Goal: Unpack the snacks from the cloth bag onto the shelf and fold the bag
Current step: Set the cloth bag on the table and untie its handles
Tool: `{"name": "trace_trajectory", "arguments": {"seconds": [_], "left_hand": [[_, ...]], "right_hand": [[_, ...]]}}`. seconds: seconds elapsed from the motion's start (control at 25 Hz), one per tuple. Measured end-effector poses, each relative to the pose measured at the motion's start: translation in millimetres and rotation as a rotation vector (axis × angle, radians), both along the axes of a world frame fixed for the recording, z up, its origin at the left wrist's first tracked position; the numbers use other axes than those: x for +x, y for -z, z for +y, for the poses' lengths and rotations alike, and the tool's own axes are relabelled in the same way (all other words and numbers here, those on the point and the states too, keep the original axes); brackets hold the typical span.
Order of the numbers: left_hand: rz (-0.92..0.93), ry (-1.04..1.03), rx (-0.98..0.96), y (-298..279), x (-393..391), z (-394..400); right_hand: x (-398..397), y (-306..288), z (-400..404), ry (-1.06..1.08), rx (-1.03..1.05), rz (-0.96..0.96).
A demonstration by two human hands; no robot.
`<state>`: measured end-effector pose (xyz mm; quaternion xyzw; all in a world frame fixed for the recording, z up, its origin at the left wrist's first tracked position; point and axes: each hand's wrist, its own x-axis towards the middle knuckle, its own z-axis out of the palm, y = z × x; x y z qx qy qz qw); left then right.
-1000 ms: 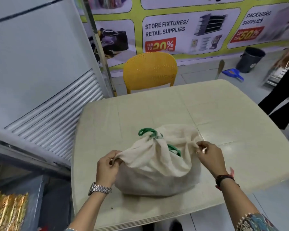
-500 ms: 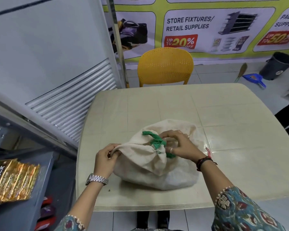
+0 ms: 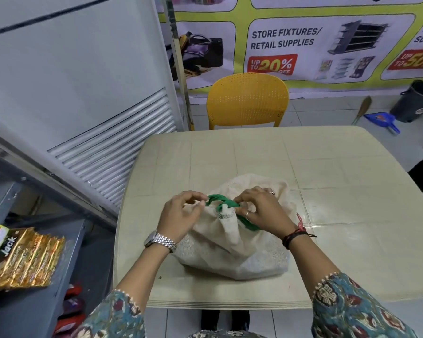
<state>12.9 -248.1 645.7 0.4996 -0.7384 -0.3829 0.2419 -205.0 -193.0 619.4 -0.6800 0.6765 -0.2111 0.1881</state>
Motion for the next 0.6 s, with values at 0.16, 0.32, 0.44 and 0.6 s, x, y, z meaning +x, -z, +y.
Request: {"name": "trace_trajectory", "arguments": {"seconds": [0.16,0.32,0.44,0.6], "left_hand": [[-0.211,0.118,-0.002,-3.0,-30.3,-6.1],[-0.280,0.128,-0.020,-2.9,-38.1,-15.8],[-0.252,0.151,0.024,4.6,-40.2,-19.2],[0.010,0.109,0.201,10.5,-40.9,-18.4]], "right_hand": [[1.2,-7.9,-5.1,-0.038,-0.058,0.110],[-3.3,-10.9,-6.9,-0.032,-0.072,0.027],[-5.6,-12.7,-7.1,-0.014,-0.071,-0.092],[-12.0,-8.1,-4.8,0.035,-0.102,-0.127]]}}
